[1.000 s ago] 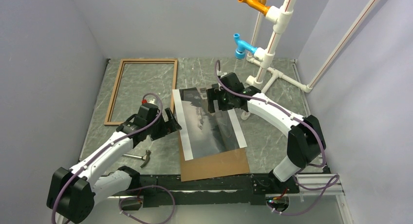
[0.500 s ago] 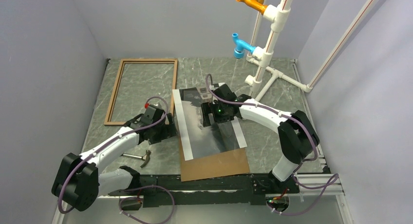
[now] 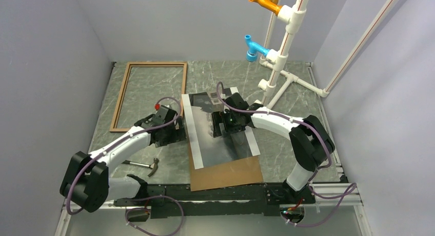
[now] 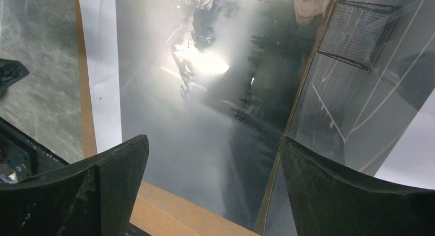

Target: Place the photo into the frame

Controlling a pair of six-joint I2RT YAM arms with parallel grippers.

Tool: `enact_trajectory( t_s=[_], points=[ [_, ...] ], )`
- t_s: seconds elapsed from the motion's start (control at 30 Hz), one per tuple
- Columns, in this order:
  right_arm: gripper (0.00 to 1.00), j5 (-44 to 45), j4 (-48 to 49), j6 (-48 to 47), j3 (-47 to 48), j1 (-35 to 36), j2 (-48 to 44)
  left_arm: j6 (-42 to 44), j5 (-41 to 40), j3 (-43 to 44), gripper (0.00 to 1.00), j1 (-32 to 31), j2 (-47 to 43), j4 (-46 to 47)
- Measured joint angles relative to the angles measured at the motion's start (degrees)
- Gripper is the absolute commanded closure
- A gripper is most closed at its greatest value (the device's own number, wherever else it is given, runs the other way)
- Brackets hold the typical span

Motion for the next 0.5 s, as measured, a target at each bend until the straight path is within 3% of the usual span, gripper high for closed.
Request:
enact_trajectory(
  t_s=[0.5],
  points=[
    [0.00, -1.40, 1.97, 0.11, -2.14, 0.00, 1.18, 7.78, -3.19, 16.11, 0.11, 0.00, 14.05, -1.27]
  ],
)
